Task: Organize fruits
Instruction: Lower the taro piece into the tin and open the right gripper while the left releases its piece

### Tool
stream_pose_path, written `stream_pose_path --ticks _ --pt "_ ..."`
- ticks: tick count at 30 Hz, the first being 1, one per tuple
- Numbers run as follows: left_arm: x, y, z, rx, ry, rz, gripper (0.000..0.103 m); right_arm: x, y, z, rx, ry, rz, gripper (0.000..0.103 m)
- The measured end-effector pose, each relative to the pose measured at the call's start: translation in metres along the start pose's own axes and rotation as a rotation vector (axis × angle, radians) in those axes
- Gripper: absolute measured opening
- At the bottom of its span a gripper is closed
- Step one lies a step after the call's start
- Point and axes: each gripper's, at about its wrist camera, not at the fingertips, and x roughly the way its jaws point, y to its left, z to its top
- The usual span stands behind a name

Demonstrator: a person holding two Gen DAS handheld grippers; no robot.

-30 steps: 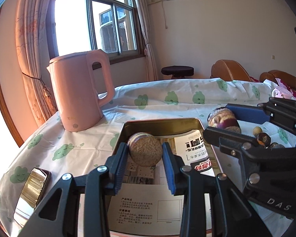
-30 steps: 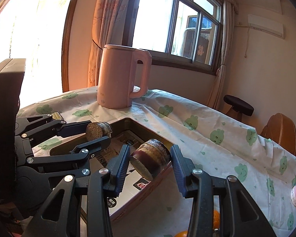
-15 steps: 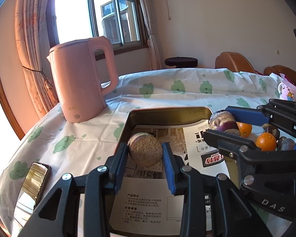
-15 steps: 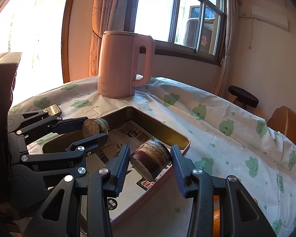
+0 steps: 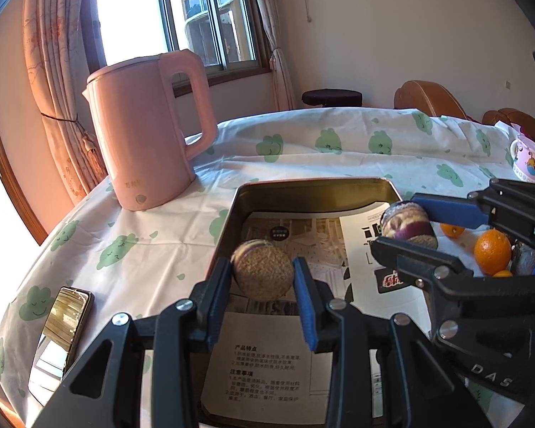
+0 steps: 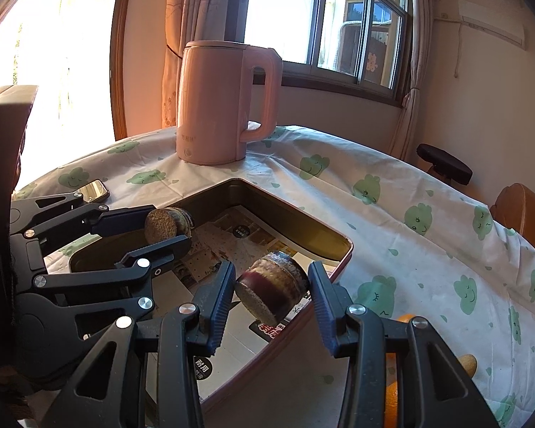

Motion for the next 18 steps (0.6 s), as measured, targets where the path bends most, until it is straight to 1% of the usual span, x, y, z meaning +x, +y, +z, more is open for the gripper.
stream_pose_path --ticks 9,14,16,17,18 --pt "0.001 0.001 -0.001 -0.005 0.007 0.005 0.035 0.006 -0.002 -0.003 0.018 0.023 0.030 0.045" --pt "0.000 0.001 -0.001 -0.005 -0.001 0.010 0.038 0.005 -0.003 -0.004 0.031 0.019 0.029 0.046" --pt "-0.004 0.003 -0.001 -0.012 -0.020 0.019 0.048 0.002 -0.004 -0.004 0.032 0.014 0.018 0.048" --pt "-0.008 0.004 -0.001 -0.020 -0.033 0.014 0.050 -0.001 -0.004 -0.004 0.031 0.010 0.015 0.049" --pt "-0.012 0.004 -0.002 -0.026 -0.046 0.006 0.054 -0.005 -0.004 -0.004 0.030 0.003 0.011 0.053"
